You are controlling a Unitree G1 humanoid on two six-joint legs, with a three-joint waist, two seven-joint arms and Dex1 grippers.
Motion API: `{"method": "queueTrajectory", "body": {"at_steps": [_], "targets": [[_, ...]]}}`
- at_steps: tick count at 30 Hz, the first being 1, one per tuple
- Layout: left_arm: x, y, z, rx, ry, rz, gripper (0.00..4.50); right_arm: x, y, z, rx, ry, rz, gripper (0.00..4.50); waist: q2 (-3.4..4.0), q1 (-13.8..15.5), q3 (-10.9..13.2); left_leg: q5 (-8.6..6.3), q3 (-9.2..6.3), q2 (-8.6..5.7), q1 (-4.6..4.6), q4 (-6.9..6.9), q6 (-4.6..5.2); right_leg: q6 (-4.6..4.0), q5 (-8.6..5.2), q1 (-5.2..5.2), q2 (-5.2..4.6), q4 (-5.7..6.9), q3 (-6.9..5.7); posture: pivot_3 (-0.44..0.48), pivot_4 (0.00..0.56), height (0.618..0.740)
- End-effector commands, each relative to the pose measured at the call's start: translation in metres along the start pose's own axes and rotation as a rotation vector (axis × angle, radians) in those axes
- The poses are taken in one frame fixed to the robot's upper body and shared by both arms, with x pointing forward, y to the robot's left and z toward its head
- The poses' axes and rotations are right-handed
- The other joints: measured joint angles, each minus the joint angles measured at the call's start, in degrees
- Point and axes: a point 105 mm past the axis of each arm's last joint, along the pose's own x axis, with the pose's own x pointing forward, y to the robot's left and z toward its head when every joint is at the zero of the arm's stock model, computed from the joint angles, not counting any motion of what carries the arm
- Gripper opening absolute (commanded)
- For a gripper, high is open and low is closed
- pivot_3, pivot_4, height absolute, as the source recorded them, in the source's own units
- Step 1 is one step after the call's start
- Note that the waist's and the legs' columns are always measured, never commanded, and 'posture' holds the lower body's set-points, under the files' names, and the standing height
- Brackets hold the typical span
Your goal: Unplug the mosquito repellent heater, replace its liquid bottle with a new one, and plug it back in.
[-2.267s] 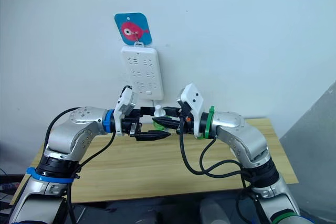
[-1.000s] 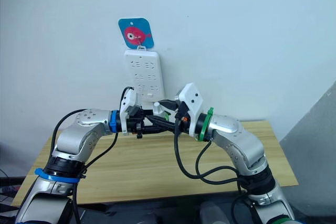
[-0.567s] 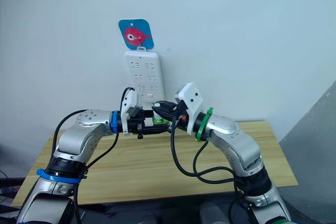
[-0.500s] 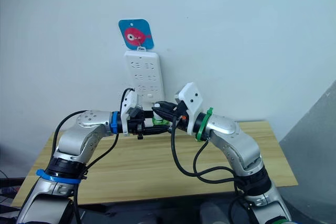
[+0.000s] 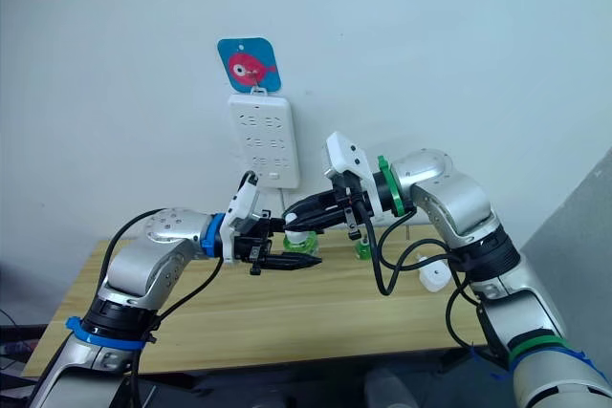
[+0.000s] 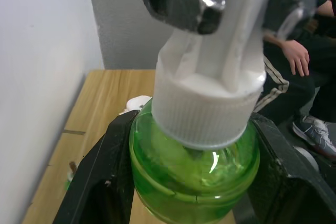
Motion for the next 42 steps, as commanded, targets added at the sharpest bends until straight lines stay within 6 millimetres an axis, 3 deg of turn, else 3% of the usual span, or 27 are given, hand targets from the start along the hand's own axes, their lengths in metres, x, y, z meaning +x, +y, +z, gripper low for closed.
{"method": "queueTrajectory", "body": {"at_steps": [1,2,5,11,17,27,28,32,37,42], "targets": [[-0.008,0.009,0.014,0.046,-0.043,0.078,2.30,-0.008,-0.006,0.008,-0.052,-0.042,-0.123,2.11,0.00,0.0,0.0,0.00,-0.02,0.00,0.00,-0.01,0.00,0.00,0.00,0.01,0.00,0.00,-0.02,-0.099,0.033,0.733],[-0.008,0.010,0.014,0.045,-0.047,0.088,2.30,-0.011,-0.010,0.009,-0.056,-0.064,-0.201,2.33,0.01,0.0,0.0,-0.01,-0.03,0.00,-0.01,0.00,0.01,0.01,-0.01,0.01,0.00,0.00,-0.02,-0.104,0.037,0.733],[-0.007,0.014,0.013,0.052,-0.069,0.139,2.30,-0.018,-0.005,0.007,-0.030,-0.118,-0.358,2.35,0.02,0.1,0.0,-0.01,0.00,-0.04,-0.03,0.00,0.01,0.04,-0.02,-0.01,-0.05,0.01,0.01,-0.116,0.045,0.733],[-0.002,0.021,0.012,0.064,-0.098,0.196,2.30,-0.008,0.009,0.002,0.047,-0.196,-0.560,2.35,0.05,-0.1,0.0,-0.04,0.08,-0.07,0.00,0.00,0.03,0.08,-0.07,0.00,-0.08,0.02,0.09,-0.139,0.050,0.733],[0.001,0.025,0.013,0.067,-0.105,0.206,2.30,0.009,0.006,-0.004,0.065,-0.195,-0.619,2.35,0.06,-0.2,0.0,-0.04,0.08,-0.07,0.03,0.00,0.04,0.34,-0.22,0.04,-0.05,0.00,0.09,-0.145,0.050,0.733],[0.000,0.024,0.012,0.072,-0.096,0.209,2.30,0.017,-0.006,-0.005,0.047,-0.200,-0.660,2.35,0.06,-0.1,0.0,-0.04,0.07,-0.07,0.03,-0.04,0.04,0.35,-0.25,0.04,-0.05,-0.02,0.07,-0.134,0.048,0.733],[0.000,0.024,0.012,0.072,-0.094,0.209,2.30,0.017,-0.006,-0.004,0.046,-0.205,-0.657,2.18,0.06,-0.1,0.0,-0.04,0.07,-0.07,0.03,-0.04,0.04,0.35,-0.25,0.04,-0.05,-0.02,0.07,-0.126,0.046,0.733],[-0.002,0.023,0.011,0.071,-0.087,0.204,2.30,0.020,-0.001,-0.002,0.038,-0.210,-0.591,1.09,0.06,-0.1,0.0,-0.04,0.06,-0.07,0.02,-0.04,0.04,0.35,-0.25,0.04,-0.05,-0.02,0.06,-0.123,0.047,0.733],[-0.004,0.017,0.009,0.068,-0.062,0.160,2.30,0.023,0.007,0.001,-0.012,-0.165,-0.348,1.08,0.09,-0.1,0.1,-0.04,0.07,-0.08,0.04,-0.05,0.04,0.35,-0.25,0.05,-0.06,-0.04,0.06,-0.120,0.047,0.733],[-0.003,0.003,0.009,0.073,-0.036,0.074,2.30,0.014,0.017,0.000,-0.032,0.015,0.143,1.08,0.35,-0.2,0.2,-0.04,0.10,-0.08,0.10,-0.11,0.05,0.33,-0.27,0.11,-0.05,-0.11,0.04,-0.107,0.043,0.733]]}}
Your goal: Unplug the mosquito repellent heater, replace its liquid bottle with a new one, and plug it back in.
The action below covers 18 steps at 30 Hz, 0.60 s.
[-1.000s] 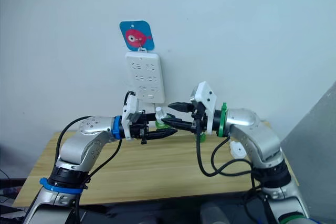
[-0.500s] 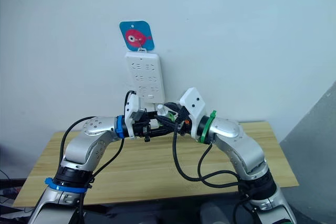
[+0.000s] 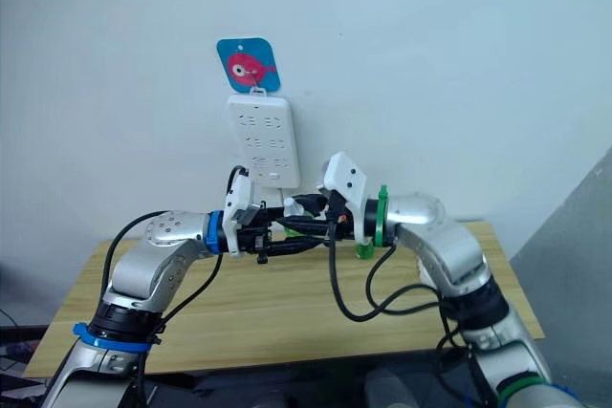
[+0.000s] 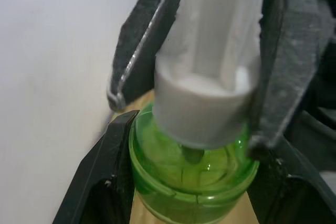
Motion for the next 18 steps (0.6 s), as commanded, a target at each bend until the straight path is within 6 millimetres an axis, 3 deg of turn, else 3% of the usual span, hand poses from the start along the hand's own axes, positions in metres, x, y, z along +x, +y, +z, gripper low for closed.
{"method": "queueTrajectory", "body": {"at_steps": [1,4,10,13,18], "targets": [[-0.001,-0.005,0.007,0.021,-0.008,-0.017,2.30,-0.008,0.016,0.012,-0.042,0.091,0.383,1.08,0.15,0.0,0.1,0.00,0.01,-0.01,0.01,0.00,0.00,0.00,0.00,0.02,-0.01,-0.01,0.01,-0.107,0.043,0.733],[0.001,-0.008,0.009,0.025,-0.015,-0.013,2.30,-0.016,0.011,0.009,-0.025,0.138,0.430,1.08,0.12,0.1,0.1,-0.01,-0.12,0.01,0.02,-0.05,0.01,-0.02,-0.01,0.05,-0.03,-0.04,-0.11,-0.093,0.039,0.733],[-0.002,-0.008,0.007,0.024,-0.010,0.007,2.30,-0.022,-0.007,0.018,-0.100,0.060,0.249,3.13,0.13,0.2,0.1,-0.01,-0.11,-0.02,0.00,-0.08,0.01,-0.03,-0.02,0.02,-0.08,-0.02,-0.07,-0.104,0.036,0.733],[-0.003,-0.006,0.007,0.023,-0.013,0.028,2.30,-0.031,-0.010,0.020,-0.114,0.019,0.130,3.17,0.13,0.3,0.1,-0.01,-0.12,-0.04,-0.01,-0.08,0.01,-0.02,-0.03,0.02,-0.09,-0.03,-0.08,-0.109,0.038,0.733],[-0.005,0.000,0.005,0.010,-0.029,0.074,2.30,-0.038,0.007,0.011,-0.091,-0.052,-0.117,3.17,0.12,0.4,0.1,-0.01,-0.14,-0.05,-0.06,-0.11,0.01,0.01,-0.05,0.01,-0.10,-0.07,-0.08,-0.127,0.040,0.733]]}}
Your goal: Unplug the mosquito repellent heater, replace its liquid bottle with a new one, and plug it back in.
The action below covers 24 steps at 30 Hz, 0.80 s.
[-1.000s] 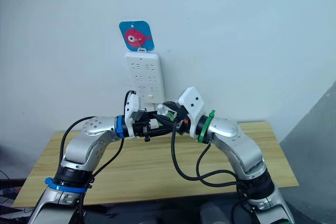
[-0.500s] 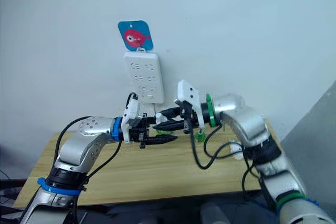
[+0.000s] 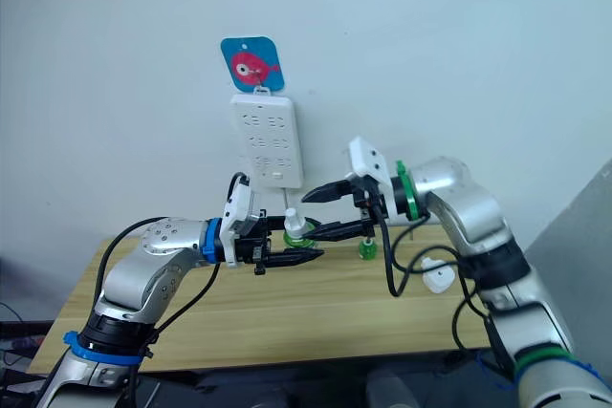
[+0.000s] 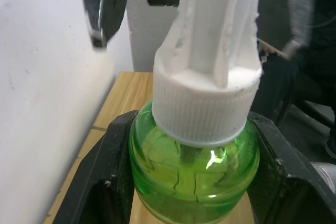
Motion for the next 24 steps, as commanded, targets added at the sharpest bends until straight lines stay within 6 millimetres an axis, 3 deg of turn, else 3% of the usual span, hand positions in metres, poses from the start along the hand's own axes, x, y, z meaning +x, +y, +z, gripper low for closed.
{"method": "queueTrajectory", "body": {"at_steps": [1,5,9,14,19,24], "targets": [[-0.002,0.007,0.007,0.027,-0.031,0.041,2.30,0.005,0.014,0.012,-0.029,-0.080,-0.151,3.17,0.00,0.0,0.0,0.00,0.01,0.00,0.01,0.00,0.00,0.00,0.00,0.00,0.00,0.00,0.01,-0.135,0.041,0.733],[0.000,0.009,0.006,0.022,-0.036,0.045,2.30,0.019,0.022,0.013,-0.012,-0.126,-0.262,3.17,0.02,-0.7,0.0,0.00,0.15,0.03,0.09,0.00,0.00,0.01,-0.01,-0.02,0.04,0.08,0.13,-0.147,0.040,0.733],[0.003,0.008,0.006,0.025,-0.038,0.030,2.30,0.034,0.012,0.010,-0.013,-0.122,-0.351,3.17,0.02,-0.7,0.0,0.01,0.14,0.04,0.12,-0.01,0.00,0.01,-0.01,0.01,0.07,0.06,0.12,-0.156,0.032,0.733],[0.005,0.009,0.006,0.035,-0.039,0.024,2.30,0.038,-0.001,0.009,-0.035,-0.097,-0.382,3.17,0.02,-0.7,0.0,0.00,0.14,0.02,0.08,-0.01,0.00,0.01,-0.01,0.00,0.04,0.02,0.12,-0.157,0.029,0.733],[0.005,0.010,0.006,0.039,-0.040,0.027,2.30,0.030,-0.006,0.005,-0.035,-0.070,-0.365,3.17,0.01,-0.7,0.0,0.00,0.11,0.01,0.08,-0.01,0.00,0.01,0.00,0.00,0.03,0.02,0.09,-0.151,0.026,0.733],[0.003,0.010,0.004,0.038,-0.037,0.040,2.30,0.005,-0.004,-0.003,-0.038,0.000,-0.310,3.17,0.01,-0.6,0.0,0.00,0.12,-0.01,0.07,-0.01,0.00,0.01,-0.01,0.02,0.02,-0.01,0.09,-0.148,0.028,0.733]]}}
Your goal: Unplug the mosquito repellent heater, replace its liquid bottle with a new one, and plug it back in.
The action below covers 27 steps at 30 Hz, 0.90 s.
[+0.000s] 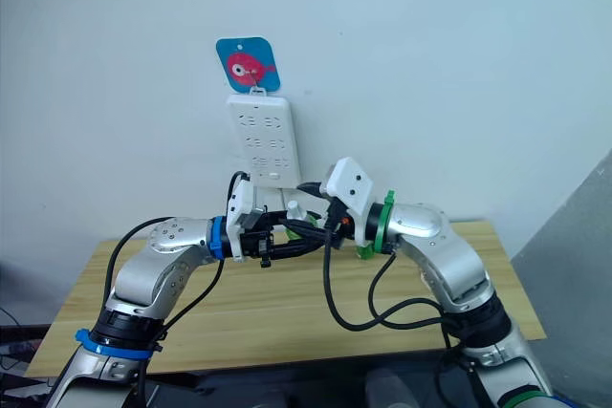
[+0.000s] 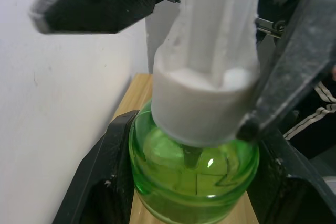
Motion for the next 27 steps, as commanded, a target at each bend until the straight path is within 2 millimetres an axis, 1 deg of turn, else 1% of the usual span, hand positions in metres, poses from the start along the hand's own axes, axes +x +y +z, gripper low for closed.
{"method": "queueTrajectory", "body": {"at_steps": [1,4,7,9,11,14,19,24,27], "targets": [[-0.002,0.000,0.009,0.046,-0.027,0.003,2.30,-0.022,-0.013,0.007,-0.025,0.000,-0.004,3.17,0.00,0.0,0.0,0.00,0.00,0.01,0.00,0.00,0.00,0.00,0.00,0.00,0.00,0.00,0.00,-0.144,0.032,0.733],[-0.003,0.000,0.008,0.045,-0.024,0.005,2.30,-0.036,-0.022,0.009,-0.017,0.021,0.000,3.17,0.00,0.2,0.0,0.00,0.01,0.00,0.01,0.00,0.00,0.00,0.00,0.00,0.00,-0.01,0.00,-0.144,0.032,0.733],[-0.004,-0.001,0.007,0.044,-0.022,0.007,2.30,-0.045,-0.011,0.009,-0.001,0.042,0.089,3.17,0.00,0.1,0.0,0.00,0.02,0.01,0.02,-0.03,0.01,0.00,0.00,0.00,0.01,-0.01,0.01,-0.144,0.035,0.733],[-0.004,-0.001,0.007,0.043,-0.022,0.008,2.30,-0.044,0.002,0.012,0.030,0.028,0.147,3.17,0.00,0.1,0.0,0.00,0.02,0.02,0.03,-0.06,0.01,-0.01,-0.01,-0.01,0.02,-0.01,0.01,-0.145,0.037,0.733],[-0.005,0.000,0.007,0.043,-0.022,0.009,2.30,-0.037,0.009,0.015,0.036,0.016,0.158,3.17,0.00,0.0,0.0,0.00,0.03,0.03,0.04,-0.07,0.01,-0.01,-0.01,0.00,0.03,0.00,0.02,-0.145,0.037,0.733],[-0.004,-0.001,0.007,0.043,-0.021,0.006,2.30,-0.016,0.015,0.014,0.031,-0.007,0.119,3.17,-0.01,0.0,0.0,0.00,0.03,0.03,0.04,-0.07,0.00,-0.01,-0.01,0.01,0.03,-0.01,0.02,-0.146,0.039,0.733],[-0.003,-0.002,0.007,0.041,-0.021,-0.002,2.30,0.009,0.013,0.016,0.017,-0.036,0.044,3.17,0.00,0.1,0.0,0.00,0.03,0.03,0.01,-0.07,0.00,-0.01,-0.01,-0.02,0.02,-0.03,0.03,-0.146,0.038,0.733],[-0.001,-0.004,0.008,0.040,-0.023,-0.009,2.30,0.022,0.010,0.019,0.023,-0.052,0.015,3.17,0.00,0.1,0.0,0.00,0.02,0.02,0.01,-0.07,0.00,-0.01,-0.01,-0.01,0.00,-0.06,0.02,-0.145,0.038,0.733],[0.000,-0.004,0.008,0.042,-0.022,-0.011,2.30,0.024,0.007,0.019,0.034,-0.054,0.005,3.17,0.00,0.1,0.0,0.00,0.01,0.02,0.02,-0.07,0.00,-0.01,-0.01,-0.01,0.01,-0.06,0.01,-0.144,0.038,0.733]]}}
